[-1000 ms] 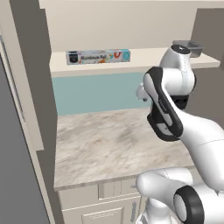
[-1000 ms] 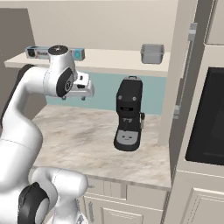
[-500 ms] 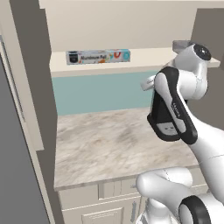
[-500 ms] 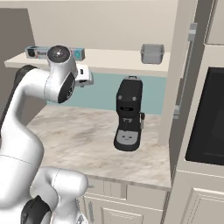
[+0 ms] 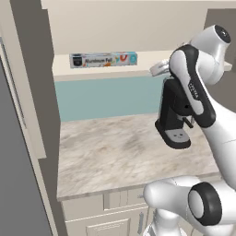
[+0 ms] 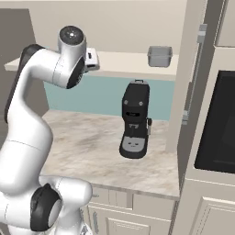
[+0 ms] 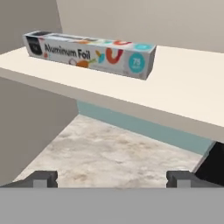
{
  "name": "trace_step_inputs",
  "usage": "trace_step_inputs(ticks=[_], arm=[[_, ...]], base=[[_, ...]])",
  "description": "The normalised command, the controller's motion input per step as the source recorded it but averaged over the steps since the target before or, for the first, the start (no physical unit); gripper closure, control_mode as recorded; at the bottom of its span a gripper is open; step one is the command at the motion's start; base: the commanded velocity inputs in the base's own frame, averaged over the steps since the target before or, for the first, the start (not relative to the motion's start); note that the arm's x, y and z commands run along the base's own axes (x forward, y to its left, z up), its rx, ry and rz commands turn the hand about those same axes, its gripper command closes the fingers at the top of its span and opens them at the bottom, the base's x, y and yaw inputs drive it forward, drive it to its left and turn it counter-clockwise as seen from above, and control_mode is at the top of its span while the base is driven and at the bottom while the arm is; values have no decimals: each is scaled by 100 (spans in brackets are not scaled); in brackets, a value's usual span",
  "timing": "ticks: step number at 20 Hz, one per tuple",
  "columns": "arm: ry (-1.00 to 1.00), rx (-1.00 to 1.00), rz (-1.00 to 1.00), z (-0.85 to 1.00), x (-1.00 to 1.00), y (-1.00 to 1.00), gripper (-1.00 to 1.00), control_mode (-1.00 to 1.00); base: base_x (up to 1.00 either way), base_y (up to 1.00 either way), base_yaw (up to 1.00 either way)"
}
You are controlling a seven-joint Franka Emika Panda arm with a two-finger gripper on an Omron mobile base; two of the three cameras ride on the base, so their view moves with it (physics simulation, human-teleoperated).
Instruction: Retrieve the tupperware and aluminum foil from the cabinet and place them on the dining counter near the plate with cucumber and sweet potato to prepare for storing leftovers.
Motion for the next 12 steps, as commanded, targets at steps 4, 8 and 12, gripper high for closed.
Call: trace_step_inputs(ticks=[4, 8, 12], arm=[[-2, 9, 7, 0, 45, 0, -100, -100], [-9, 5, 2, -6, 46, 0, -100, -100], [-4, 4, 3, -1, 62, 2, -100, -100]], base=[[0, 0, 0], [0, 0, 0], [0, 0, 0]])
